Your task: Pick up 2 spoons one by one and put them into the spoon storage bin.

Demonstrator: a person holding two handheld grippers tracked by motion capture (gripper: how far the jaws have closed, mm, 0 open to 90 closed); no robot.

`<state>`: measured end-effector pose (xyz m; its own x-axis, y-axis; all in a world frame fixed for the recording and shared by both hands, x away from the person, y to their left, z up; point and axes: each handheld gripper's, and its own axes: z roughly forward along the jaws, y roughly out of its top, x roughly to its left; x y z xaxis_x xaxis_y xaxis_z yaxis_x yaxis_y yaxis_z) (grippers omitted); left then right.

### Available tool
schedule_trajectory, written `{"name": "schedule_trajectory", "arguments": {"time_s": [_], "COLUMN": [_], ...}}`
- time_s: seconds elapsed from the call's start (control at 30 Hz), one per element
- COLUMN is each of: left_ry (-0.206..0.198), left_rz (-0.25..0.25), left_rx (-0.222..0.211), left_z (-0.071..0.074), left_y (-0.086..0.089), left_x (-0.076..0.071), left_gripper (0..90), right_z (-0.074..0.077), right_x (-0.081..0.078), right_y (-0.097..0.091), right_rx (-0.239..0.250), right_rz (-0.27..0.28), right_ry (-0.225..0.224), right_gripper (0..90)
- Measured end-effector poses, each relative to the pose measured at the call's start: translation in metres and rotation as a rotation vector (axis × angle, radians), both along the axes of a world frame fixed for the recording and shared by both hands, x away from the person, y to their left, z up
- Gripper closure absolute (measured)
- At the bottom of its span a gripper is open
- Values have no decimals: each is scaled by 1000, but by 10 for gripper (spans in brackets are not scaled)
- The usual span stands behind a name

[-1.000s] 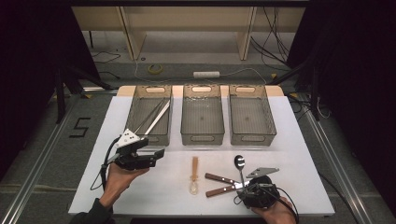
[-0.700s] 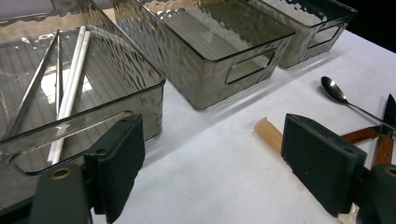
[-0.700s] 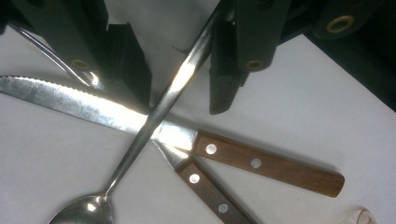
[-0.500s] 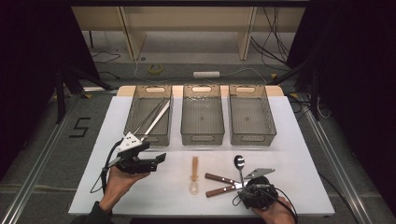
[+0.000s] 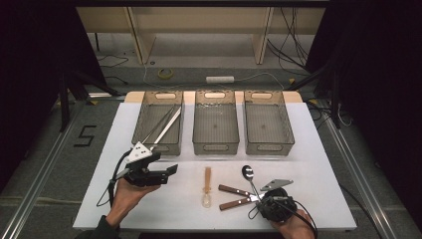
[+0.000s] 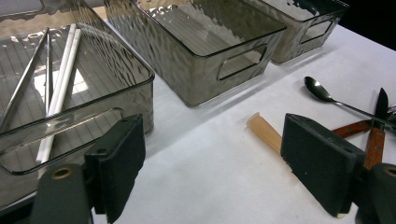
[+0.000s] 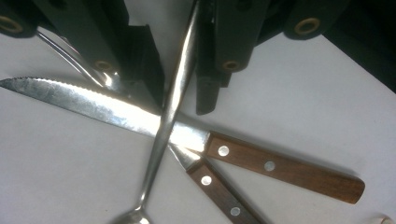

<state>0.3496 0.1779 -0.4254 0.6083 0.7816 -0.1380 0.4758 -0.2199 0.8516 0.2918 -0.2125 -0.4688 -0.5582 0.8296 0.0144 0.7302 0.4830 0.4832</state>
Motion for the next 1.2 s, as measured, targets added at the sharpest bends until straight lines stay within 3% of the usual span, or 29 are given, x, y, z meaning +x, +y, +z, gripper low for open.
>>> {"name": "schedule_trajectory", "arguments": {"time_s": [0.27, 0.77, 1.2], "left_ry": [-1, 8, 15], "left_rz": [-3, -5, -2], "left_rx": [-1, -5, -3], "left_z": [0, -1, -1], "left_y": [0, 0, -2], "left_x": [-1, 0, -2], "left_gripper": [217, 218, 219], "right_z": [0, 5, 20], "right_x": [0, -1, 0], "right_y": [0, -3, -10], "right_rx": [0, 52, 116], "right_rz": [-29, -8, 5], "right_ry": [-2, -10, -81], "right_gripper": [810, 895, 900]}}
